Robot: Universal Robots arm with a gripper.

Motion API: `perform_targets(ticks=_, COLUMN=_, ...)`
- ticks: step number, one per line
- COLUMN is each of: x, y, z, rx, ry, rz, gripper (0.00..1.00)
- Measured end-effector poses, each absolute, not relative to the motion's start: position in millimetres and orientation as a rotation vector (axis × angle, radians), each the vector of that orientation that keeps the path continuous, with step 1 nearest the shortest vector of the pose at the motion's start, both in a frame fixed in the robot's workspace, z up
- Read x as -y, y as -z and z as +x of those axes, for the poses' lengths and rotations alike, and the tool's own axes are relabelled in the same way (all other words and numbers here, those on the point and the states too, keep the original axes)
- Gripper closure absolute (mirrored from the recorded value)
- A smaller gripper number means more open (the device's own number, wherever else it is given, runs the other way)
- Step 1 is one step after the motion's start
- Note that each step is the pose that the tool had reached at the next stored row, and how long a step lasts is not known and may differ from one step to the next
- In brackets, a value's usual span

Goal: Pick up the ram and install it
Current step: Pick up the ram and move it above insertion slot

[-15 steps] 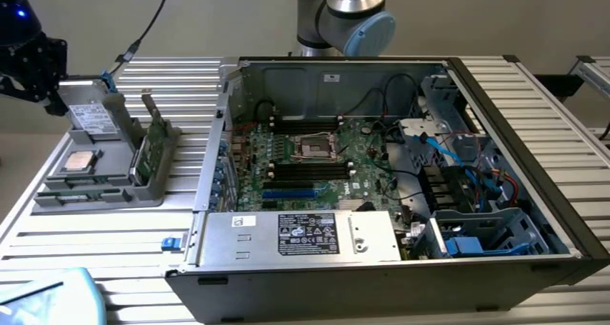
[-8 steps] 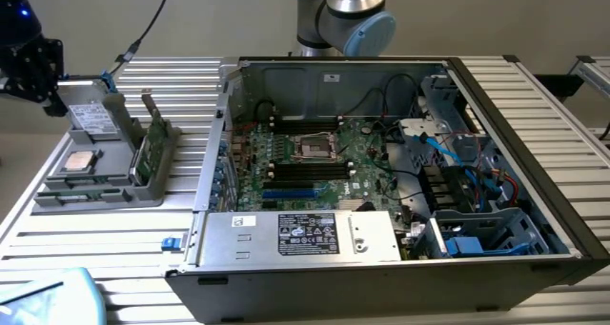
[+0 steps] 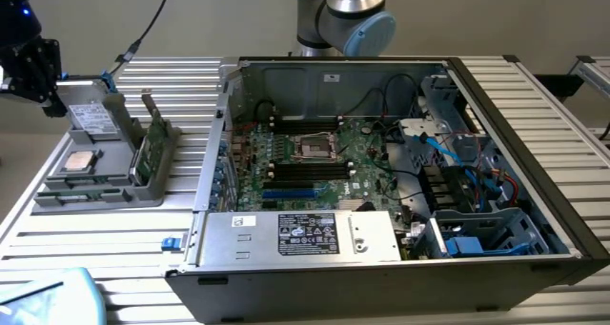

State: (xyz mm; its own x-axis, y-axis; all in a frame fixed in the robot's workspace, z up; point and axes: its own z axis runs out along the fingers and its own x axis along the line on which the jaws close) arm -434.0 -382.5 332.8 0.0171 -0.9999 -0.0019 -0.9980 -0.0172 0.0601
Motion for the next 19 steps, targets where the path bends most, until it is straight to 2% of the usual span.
perform_targets(ticks=11, x=382.5, y=-332.7, z=-434.0, rx=2.173, ry=0.068, rz=2.21, gripper=0.88)
perform_targets(ticks=12, x=382.5, y=-332.7, z=-434.0, rx=2.173, ry=0.068, rz=2.21, gripper=0.76)
perform_targets(ticks=13, x=382.5, y=-332.7, z=-434.0, rx=2.173, ry=0.068, rz=2.21, gripper=0.76)
perform_targets(ticks=14, x=382.5, y=-332.7, z=-434.0, rx=2.173, ry=0.068, rz=2.21, gripper=0.69)
perform_targets(ticks=15, x=382.5, y=-332.7, z=-434.0, rx=2.173, ry=0.068, rz=2.21, gripper=0.69)
perform_targets(ticks=16, x=382.5, y=-332.7, z=-434.0, rx=2.173, ry=0.068, rz=2.21, gripper=0.64)
perform_targets(ticks=17, x=382.5, y=-332.7, z=-434.0, rx=2.173, ry=0.068, rz=2.21, gripper=0.64)
perform_targets(ticks=18, x=382.5, y=-332.3, z=-434.0, rx=2.173, ry=0.068, rz=2.21, gripper=0.57)
perform_targets(ticks=19, x=382.5, y=-331.0, z=-434.1, rx=2.173, ry=0.068, rz=2.21, gripper=0.57)
